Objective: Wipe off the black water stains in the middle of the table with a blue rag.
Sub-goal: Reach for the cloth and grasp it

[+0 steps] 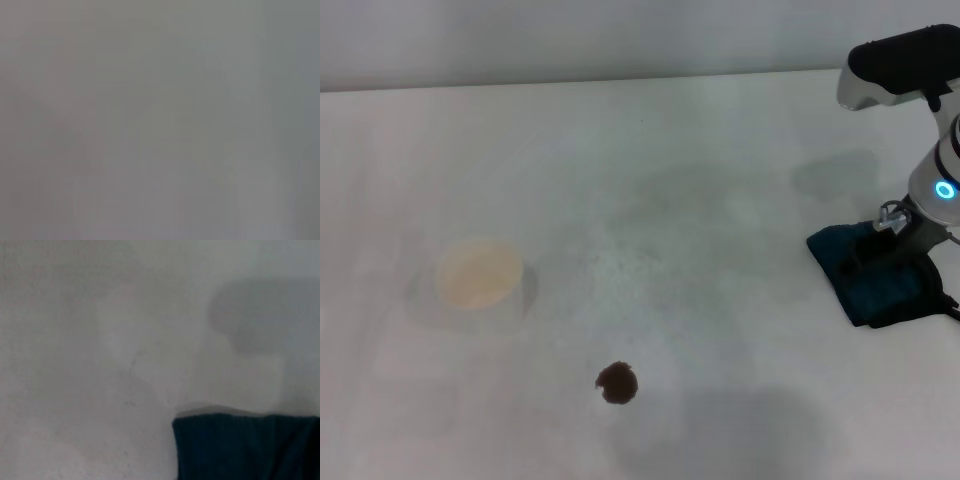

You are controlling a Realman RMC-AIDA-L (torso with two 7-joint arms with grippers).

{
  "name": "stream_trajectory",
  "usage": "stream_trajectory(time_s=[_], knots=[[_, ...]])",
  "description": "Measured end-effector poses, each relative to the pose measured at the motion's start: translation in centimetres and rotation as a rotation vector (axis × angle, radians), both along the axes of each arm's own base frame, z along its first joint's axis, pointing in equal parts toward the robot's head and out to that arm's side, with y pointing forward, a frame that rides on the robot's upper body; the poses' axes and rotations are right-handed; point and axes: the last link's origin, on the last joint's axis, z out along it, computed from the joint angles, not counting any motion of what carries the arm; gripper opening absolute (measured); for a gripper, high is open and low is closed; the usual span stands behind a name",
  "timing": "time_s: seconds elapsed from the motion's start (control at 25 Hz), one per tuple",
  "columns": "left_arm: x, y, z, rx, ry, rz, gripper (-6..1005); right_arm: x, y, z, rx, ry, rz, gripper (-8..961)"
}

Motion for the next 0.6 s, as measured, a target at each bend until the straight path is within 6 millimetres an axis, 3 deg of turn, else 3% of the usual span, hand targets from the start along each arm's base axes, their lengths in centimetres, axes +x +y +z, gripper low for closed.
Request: stream_trajectory(time_s=[0.32,0.52,0.6], knots=[[0.16,0.20,-0.06,-0.005,0.005,-0.007,861,1.11,0.03,-0.19,0.001,-0.024,-0.017,716],[0.21,0.32,0.00,-0.004,0.007,-0.010,861,0.96,0.12,-0.25,-0.003,-0.027,-0.012,497],[0.23,0.36,0.01,-0.004,0.007,-0.011,861,0.86,0.18,-0.28,-0.005,-0.029,-0.009,453]])
